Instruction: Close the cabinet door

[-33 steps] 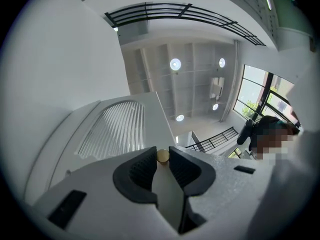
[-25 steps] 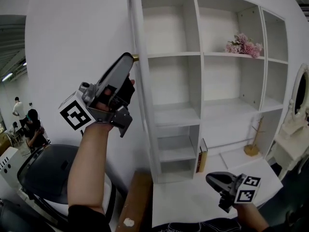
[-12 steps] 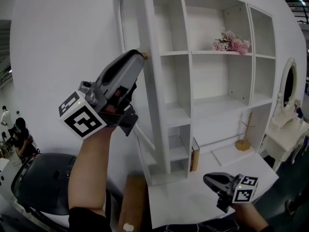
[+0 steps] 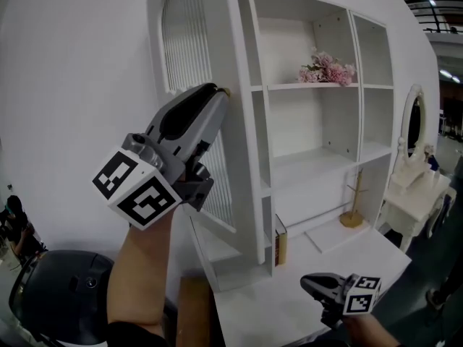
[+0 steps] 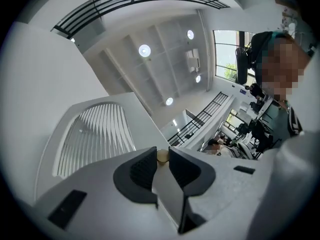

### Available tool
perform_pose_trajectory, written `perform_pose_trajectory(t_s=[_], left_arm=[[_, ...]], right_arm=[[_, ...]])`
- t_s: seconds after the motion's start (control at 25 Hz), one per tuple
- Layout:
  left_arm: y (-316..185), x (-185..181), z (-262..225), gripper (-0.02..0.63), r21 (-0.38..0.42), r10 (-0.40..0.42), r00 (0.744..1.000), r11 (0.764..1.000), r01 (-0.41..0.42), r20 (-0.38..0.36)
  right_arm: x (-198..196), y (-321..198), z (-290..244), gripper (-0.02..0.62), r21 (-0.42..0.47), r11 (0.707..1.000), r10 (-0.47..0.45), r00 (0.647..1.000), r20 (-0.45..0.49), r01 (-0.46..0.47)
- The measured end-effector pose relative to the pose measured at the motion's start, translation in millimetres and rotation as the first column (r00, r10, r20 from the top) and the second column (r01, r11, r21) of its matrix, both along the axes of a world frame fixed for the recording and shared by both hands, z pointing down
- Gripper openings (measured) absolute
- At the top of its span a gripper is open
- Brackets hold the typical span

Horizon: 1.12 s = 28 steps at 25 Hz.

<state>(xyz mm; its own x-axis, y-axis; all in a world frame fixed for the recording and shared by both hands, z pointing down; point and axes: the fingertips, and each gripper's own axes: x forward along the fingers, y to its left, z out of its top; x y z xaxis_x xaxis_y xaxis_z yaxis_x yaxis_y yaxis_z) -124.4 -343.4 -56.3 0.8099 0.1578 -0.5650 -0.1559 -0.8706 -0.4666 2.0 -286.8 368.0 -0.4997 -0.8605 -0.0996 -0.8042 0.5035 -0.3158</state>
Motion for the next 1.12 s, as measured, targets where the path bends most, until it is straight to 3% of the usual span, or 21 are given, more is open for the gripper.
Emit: perform_pose_trajectory(t_s=[0.44, 1.12], left_arm=[[-6, 38, 0, 0.077, 0.034, -0.153, 0.988, 0.988, 0.153, 0.002], [-46, 112, 3, 0.078, 0.055, -0.356, 0.934, 0.934, 0.354, 0.018]], right_arm=[[44, -6, -7, 0.007, 0.027, 0.999, -0.024, 1.0, 0.012, 0.024], [116, -27, -17, 0.006, 0.058, 0.995, -0.087, 0.996, 0.032, 0.085]])
